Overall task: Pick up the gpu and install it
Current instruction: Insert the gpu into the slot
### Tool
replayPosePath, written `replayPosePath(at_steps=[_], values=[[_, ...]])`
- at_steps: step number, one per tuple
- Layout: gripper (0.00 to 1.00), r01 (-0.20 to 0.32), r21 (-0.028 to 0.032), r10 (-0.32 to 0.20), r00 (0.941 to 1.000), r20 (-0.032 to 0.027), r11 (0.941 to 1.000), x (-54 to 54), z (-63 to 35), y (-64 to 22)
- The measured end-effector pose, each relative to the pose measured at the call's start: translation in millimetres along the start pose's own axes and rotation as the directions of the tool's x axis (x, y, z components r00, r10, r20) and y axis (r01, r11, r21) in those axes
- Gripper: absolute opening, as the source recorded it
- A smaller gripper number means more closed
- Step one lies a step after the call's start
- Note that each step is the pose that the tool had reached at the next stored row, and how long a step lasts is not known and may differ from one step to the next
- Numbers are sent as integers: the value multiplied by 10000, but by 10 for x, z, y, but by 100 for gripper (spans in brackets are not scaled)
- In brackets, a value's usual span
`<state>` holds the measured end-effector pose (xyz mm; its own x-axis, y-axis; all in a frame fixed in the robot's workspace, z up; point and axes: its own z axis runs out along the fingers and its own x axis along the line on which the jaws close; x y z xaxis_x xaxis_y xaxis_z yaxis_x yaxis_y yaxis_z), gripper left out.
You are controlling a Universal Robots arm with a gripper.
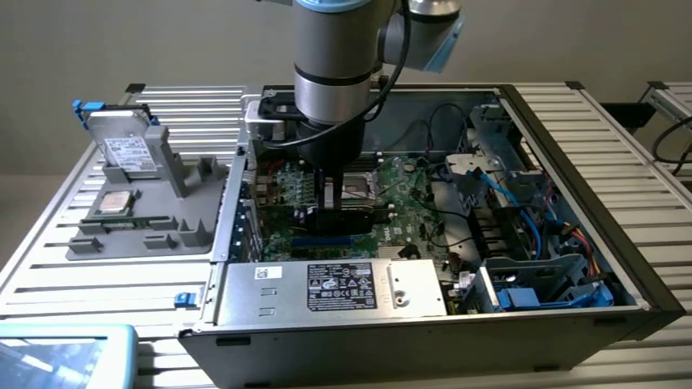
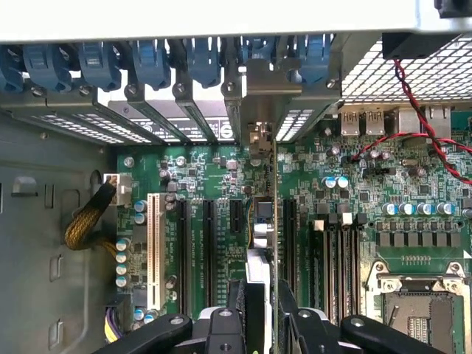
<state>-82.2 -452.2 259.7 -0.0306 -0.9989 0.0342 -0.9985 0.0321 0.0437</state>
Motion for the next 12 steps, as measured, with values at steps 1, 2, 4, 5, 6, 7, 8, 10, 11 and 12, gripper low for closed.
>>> replayPosePath(at_steps=[1, 2, 4, 5, 6, 7, 8, 10, 11, 12], values=[[28, -8, -13, 8, 10000, 1, 10000, 0, 1, 1], [28, -13, -14, 13, 10000, 3, 10000, 0, 1, 1], [28, -14, -15, 14, 10000, 12, 10000, -1, 2, 1], [28, -13, -19, 13, 10000, 12, 10000, -1, 2, 1], [28, -13, -21, 13, 10000, 12, 10000, -1, 3, 1], [28, -13, -22, 13, 10000, 11, 10000, 0, 3, 1], [28, -13, -23, 13, 10000, 13, 10000, 0, 3, 1], [28, -10, -25, 10, 10000, 46, 10000, 3, 4, 0], [28, -9, -26, 9, 10000, 79, 10000, 6, 4, 0], [28, -7, -30, 8, 9999, 120, 10000, 11, 4, 0]])
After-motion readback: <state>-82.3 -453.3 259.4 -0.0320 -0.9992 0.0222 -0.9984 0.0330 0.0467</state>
